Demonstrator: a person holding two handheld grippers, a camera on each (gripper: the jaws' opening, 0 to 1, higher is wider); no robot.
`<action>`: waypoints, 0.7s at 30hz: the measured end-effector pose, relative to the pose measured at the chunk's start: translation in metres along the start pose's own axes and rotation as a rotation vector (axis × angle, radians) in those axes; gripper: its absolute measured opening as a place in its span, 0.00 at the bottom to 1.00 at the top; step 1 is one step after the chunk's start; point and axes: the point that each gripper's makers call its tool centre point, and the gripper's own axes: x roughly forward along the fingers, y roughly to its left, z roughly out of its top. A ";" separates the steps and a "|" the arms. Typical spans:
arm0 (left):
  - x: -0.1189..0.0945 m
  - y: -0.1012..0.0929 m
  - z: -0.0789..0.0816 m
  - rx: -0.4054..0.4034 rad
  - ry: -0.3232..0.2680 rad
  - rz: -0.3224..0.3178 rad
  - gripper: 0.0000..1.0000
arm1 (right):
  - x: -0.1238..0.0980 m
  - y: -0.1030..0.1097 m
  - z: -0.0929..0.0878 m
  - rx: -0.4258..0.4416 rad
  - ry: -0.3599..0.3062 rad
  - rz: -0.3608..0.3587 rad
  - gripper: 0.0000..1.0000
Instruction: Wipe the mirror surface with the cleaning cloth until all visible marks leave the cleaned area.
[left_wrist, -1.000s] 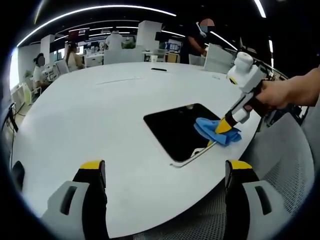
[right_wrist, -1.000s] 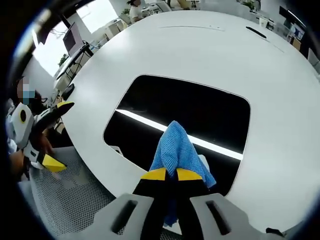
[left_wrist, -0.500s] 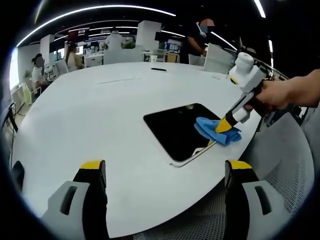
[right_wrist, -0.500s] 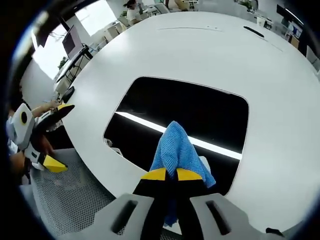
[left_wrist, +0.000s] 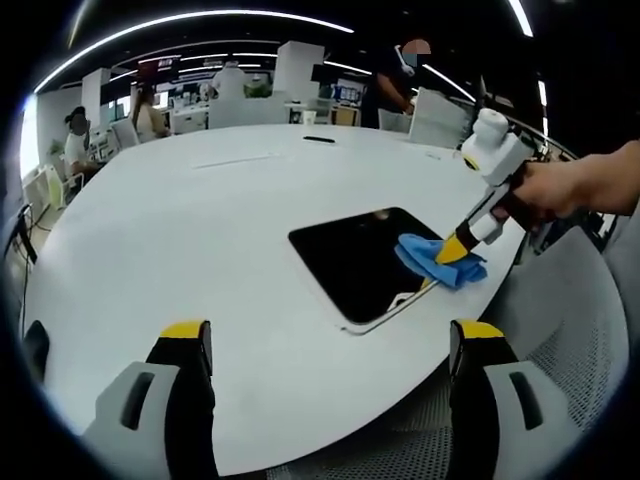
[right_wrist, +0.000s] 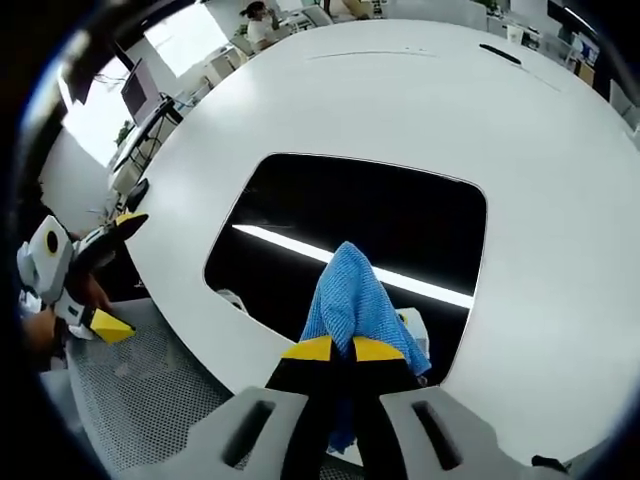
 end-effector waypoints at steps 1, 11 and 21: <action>0.000 0.000 -0.001 -0.002 0.002 -0.002 0.98 | 0.000 -0.002 0.000 0.004 0.000 0.000 0.00; 0.000 -0.001 -0.002 0.002 0.008 -0.007 0.97 | -0.007 -0.016 -0.006 0.033 -0.003 -0.008 0.00; 0.000 -0.001 -0.002 -0.004 0.007 -0.007 0.97 | -0.011 -0.026 -0.010 0.047 -0.001 -0.013 0.00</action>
